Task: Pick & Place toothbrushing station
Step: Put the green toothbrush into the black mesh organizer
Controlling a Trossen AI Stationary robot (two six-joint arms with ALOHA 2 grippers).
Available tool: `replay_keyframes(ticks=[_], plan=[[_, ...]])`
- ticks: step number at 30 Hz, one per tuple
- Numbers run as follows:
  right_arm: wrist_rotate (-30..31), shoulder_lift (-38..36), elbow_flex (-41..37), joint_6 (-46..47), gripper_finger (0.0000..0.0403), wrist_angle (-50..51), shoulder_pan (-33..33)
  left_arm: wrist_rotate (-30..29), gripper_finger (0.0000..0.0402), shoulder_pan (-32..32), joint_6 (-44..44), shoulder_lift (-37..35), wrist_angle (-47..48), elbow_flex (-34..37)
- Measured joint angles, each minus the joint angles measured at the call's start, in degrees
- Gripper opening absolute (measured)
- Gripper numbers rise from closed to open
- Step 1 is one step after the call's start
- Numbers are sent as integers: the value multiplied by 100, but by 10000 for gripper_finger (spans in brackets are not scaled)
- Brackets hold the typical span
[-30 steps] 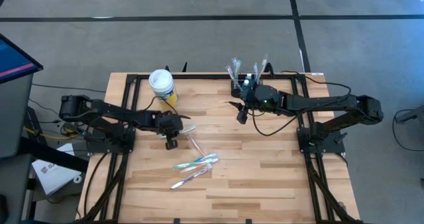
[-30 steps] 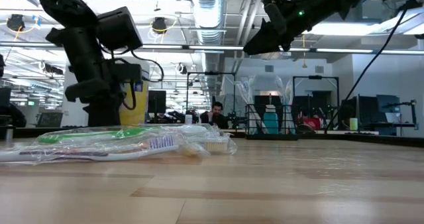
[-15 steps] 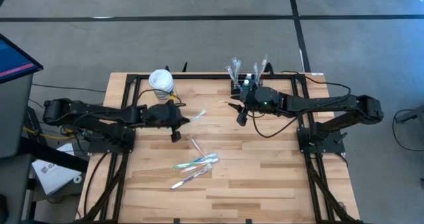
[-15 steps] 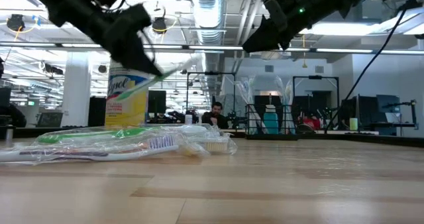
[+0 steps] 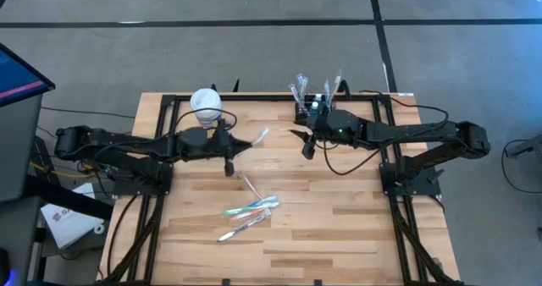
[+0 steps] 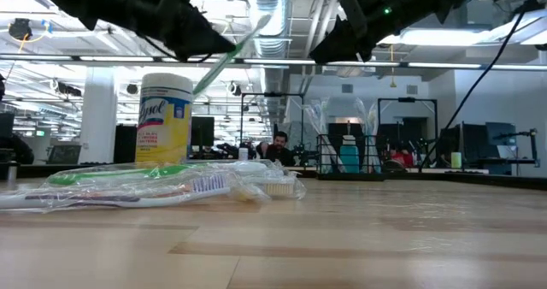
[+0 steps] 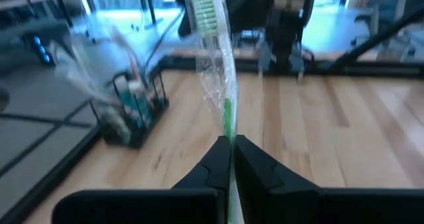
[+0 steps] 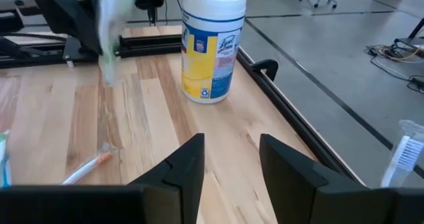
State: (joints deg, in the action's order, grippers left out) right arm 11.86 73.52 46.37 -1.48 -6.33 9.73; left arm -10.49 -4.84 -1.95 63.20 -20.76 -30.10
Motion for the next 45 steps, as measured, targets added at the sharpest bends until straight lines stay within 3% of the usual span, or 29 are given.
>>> replay_keyframes(ticks=[11, 18, 25, 29, 45], plan=[[-48, 0, 0, 0, 133, -164, -2, 188, 3, -17, -490, 298, -1345, -5], [-933, 0, 0, -154, 134, -783, -4, 272, 4, -191, -598, 772, -2162, -4], [-1038, 0, 0, -215, 133, -1068, -2, 853, 4, -505, -555, 1265, -3176, -10], [-1038, 0, 0, -214, 134, -1163, -2, 1099, 3, -608, -551, 1539, -3262, -258], [-1080, 0, 0, -470, 129, -1394, -192, 1133, 4, -619, -679, 2443, -3241, -1121]])
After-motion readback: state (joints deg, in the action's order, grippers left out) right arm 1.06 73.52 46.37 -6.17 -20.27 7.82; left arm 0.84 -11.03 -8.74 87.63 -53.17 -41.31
